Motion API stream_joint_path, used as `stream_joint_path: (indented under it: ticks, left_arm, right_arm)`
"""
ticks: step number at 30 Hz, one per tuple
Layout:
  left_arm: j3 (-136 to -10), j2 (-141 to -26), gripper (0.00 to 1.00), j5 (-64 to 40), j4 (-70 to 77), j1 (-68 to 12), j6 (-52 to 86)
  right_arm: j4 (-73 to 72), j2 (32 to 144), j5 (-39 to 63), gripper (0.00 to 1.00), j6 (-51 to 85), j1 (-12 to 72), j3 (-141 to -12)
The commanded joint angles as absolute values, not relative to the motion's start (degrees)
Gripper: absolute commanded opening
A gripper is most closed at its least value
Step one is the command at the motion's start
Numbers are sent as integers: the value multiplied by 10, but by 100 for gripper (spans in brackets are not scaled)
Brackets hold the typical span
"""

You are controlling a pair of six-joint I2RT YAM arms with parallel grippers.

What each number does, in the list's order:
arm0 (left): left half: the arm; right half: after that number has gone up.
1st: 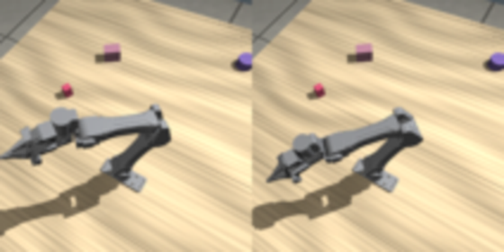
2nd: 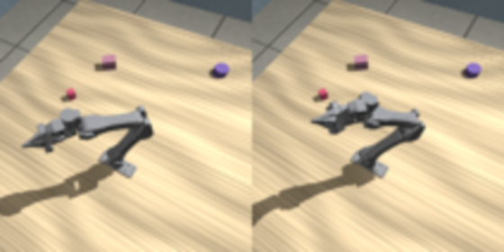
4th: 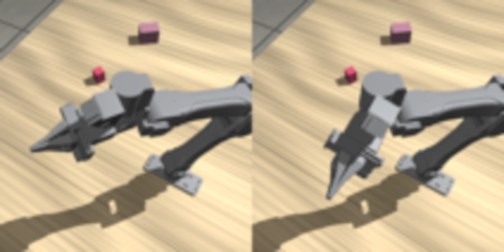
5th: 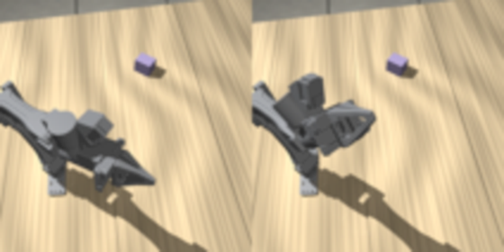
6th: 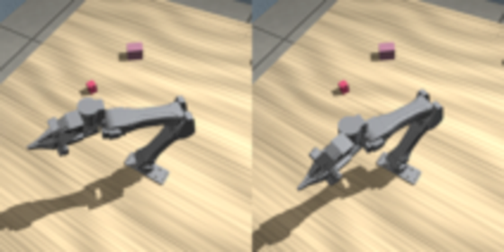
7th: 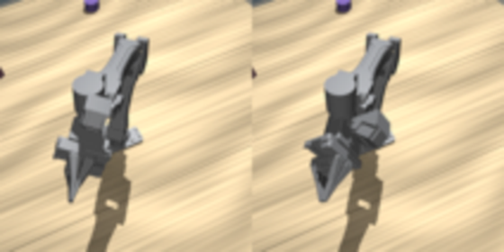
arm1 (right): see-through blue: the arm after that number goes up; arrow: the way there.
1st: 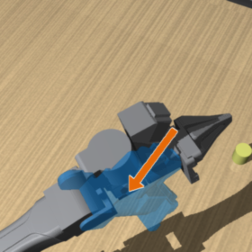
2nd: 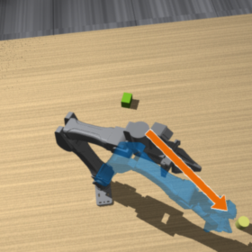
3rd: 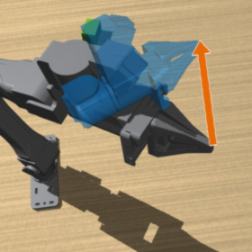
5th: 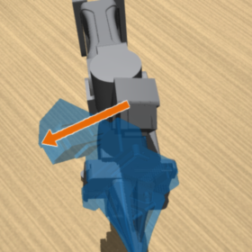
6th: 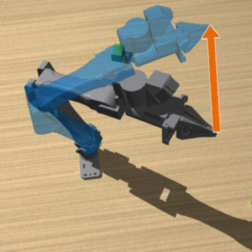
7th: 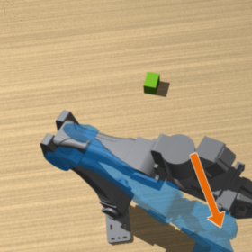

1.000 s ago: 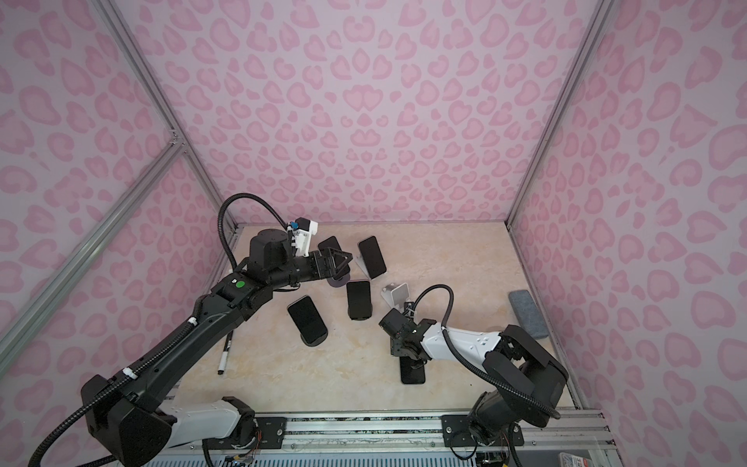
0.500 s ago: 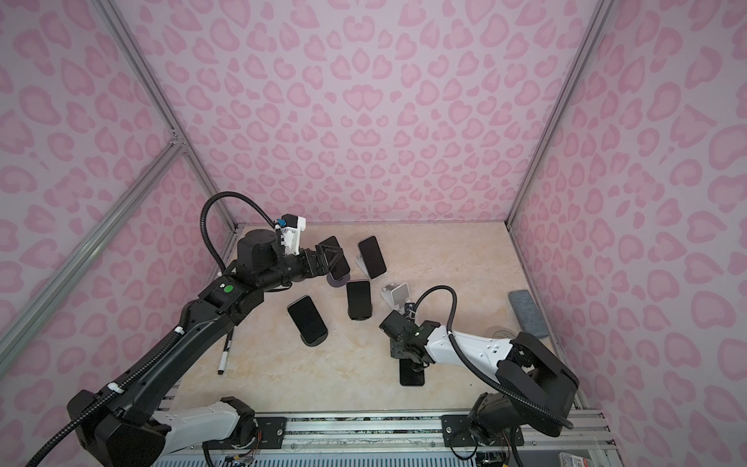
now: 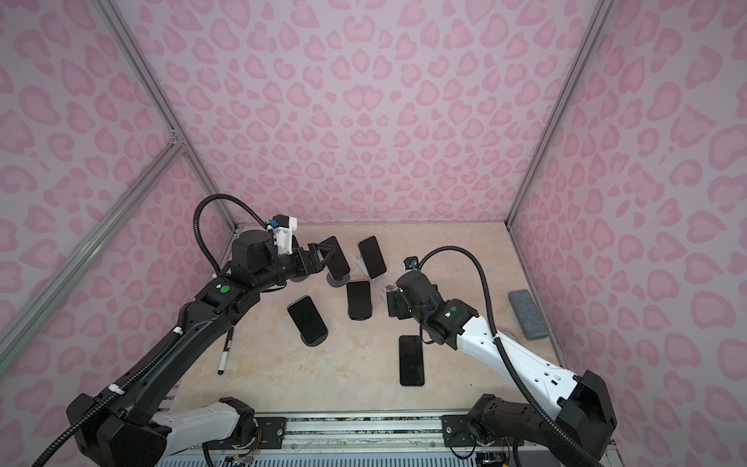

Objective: Remove the phone from the phone stand
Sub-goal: Pick up the phone stand from the center of the table.

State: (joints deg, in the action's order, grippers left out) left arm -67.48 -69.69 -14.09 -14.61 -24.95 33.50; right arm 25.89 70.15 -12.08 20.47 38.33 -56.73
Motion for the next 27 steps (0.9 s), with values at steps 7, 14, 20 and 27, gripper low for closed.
stream_joint_path:
  ticks: [7,14,20,27]
  left_arm:
    - [-674,-694,93,-149,-117,-243,339]
    - [-669,-694,93,-160,-104,-242,345]
    - [-667,-692,93,-160,-98,-240,345]
    - [-664,-692,93,-160,-97,-239,343]
  right_arm:
    - [244,817,15,95,38,328,-611]
    - [260,891,78,98,-7,289,-641]
    - [238,944,101,99,-16,288,-649]
    - [203,978,72,96,-7,287,-652]
